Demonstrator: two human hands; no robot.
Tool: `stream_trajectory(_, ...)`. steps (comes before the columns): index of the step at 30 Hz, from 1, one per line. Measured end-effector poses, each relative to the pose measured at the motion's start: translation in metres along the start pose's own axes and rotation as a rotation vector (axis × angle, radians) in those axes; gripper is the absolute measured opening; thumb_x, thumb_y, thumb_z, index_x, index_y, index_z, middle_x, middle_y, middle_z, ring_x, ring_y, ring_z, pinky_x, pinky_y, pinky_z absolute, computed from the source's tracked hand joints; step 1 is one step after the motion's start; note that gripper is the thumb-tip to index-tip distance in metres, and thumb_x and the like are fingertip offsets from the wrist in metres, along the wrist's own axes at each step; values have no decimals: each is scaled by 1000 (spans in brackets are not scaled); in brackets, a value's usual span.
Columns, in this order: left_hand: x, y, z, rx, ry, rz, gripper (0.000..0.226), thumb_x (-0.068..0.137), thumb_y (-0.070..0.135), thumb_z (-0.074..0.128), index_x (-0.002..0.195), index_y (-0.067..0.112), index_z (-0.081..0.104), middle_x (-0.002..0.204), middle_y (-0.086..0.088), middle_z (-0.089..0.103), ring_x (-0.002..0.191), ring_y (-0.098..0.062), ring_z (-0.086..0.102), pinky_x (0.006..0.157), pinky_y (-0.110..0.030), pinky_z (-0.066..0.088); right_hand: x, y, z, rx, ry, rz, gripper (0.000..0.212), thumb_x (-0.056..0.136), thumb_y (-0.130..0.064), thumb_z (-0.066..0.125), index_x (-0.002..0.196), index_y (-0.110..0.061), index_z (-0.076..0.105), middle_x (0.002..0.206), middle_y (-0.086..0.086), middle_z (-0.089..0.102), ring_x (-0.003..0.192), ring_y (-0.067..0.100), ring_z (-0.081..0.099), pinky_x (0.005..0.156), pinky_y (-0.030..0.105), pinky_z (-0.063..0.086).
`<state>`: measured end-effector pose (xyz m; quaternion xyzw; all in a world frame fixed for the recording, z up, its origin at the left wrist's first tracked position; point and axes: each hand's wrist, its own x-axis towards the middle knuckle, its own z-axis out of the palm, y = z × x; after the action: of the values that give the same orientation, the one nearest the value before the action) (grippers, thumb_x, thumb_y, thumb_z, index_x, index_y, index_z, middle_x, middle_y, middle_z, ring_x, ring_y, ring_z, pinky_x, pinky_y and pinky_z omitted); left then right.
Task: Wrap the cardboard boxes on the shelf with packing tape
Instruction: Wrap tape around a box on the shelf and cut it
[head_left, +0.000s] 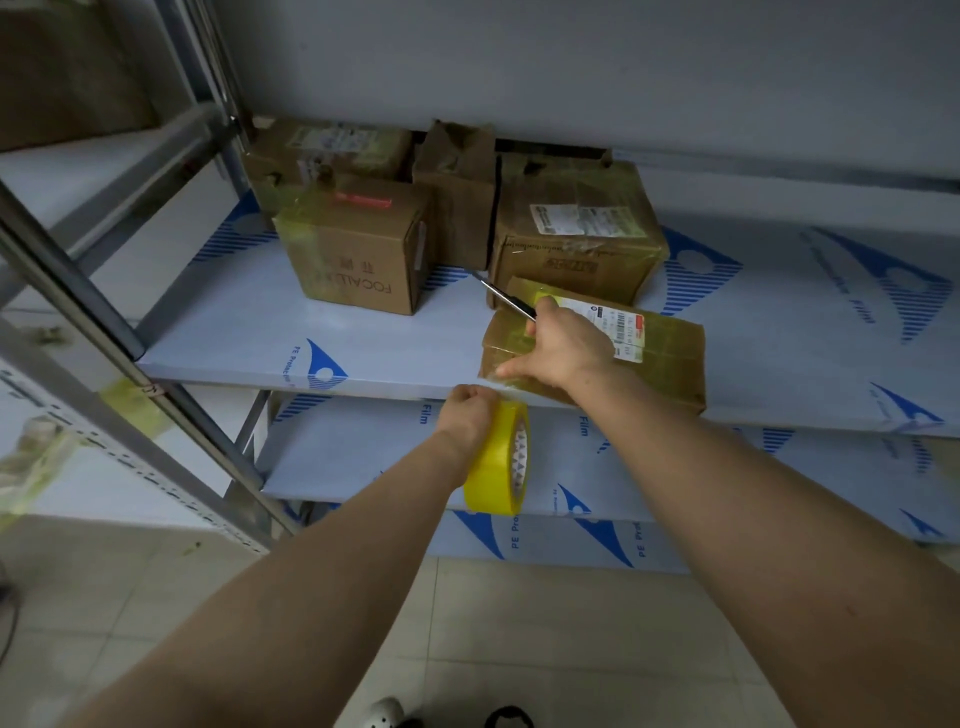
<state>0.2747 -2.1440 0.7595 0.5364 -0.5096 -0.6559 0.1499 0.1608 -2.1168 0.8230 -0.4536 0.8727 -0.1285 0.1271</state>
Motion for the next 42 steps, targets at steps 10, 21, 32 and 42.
stream_trajectory(10,5,5,-2,46,-26,-20,13,95,27,53,105,20,49,109,-10,55,108,-33,54,101,-45,44,3,0,9,-140,18,-81,50,84,-32,70,121,-13,44,126,-1,57,115,24,56,72,31,38)
stream_trajectory(21,3,5,-3,74,-38,42,11,98,27,48,106,20,48,104,-10,55,105,-33,56,98,-47,46,-31,19,-18,202,-13,-127,31,102,-32,36,109,-12,59,99,2,63,92,19,57,74,32,41)
stream_trajectory(32,7,5,-4,99,-12,49,23,101,26,40,118,15,49,105,-11,52,95,-29,52,95,-42,46,-57,32,-34,-537,-9,-293,29,103,-28,34,121,-24,56,108,3,63,101,24,58,63,29,39)
stream_trajectory(42,5,6,-3,114,-17,35,24,100,26,43,120,16,49,108,-12,55,105,-34,55,98,-47,46,-66,17,-29,-757,-26,-266,30,92,-7,49,119,-18,58,109,4,62,102,25,59,65,29,34)
